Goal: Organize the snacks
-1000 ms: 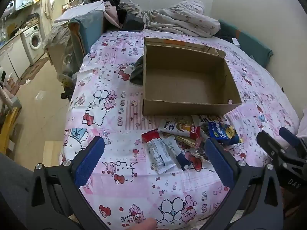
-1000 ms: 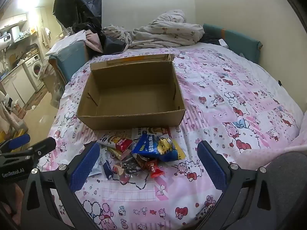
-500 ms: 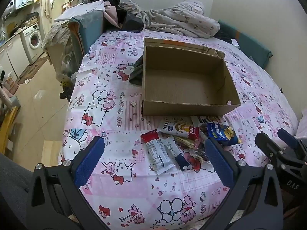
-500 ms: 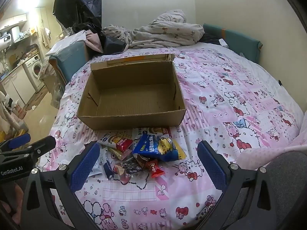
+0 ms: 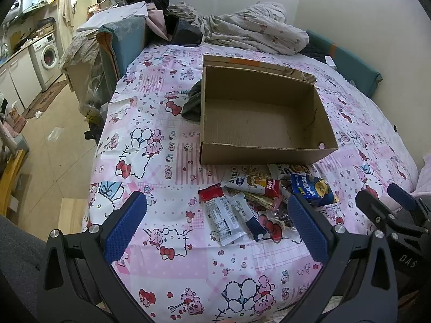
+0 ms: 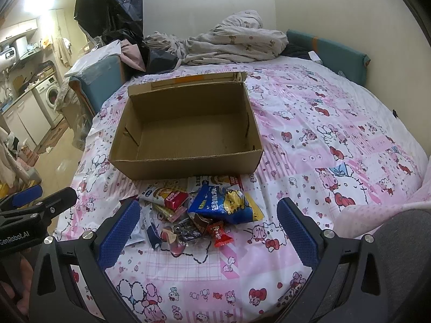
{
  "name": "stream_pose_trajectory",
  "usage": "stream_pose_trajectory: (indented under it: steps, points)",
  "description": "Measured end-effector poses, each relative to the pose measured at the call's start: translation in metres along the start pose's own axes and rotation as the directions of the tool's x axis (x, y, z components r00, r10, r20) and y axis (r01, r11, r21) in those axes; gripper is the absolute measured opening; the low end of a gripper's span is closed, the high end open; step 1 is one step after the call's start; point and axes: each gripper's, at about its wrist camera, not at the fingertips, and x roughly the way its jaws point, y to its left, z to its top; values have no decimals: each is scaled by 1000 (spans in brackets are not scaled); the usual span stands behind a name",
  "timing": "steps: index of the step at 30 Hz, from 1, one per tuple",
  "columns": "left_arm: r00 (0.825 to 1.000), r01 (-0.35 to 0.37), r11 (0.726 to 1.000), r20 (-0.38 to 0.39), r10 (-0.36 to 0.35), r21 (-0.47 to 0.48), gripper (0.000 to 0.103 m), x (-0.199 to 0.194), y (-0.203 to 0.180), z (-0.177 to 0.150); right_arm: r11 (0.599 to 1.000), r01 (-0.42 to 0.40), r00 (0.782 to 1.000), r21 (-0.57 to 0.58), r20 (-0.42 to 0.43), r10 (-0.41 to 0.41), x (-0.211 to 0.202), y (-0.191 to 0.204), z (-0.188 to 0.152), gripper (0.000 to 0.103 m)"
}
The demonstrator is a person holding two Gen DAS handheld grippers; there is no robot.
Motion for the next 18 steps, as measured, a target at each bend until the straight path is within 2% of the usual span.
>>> stream_pose_trajectory:
  steps: [18]
  points:
    - [1000, 9, 1000, 6, -9, -7, 103, 1, 4, -1, 1000, -3, 1000, 0, 0, 3, 0, 0, 0, 103]
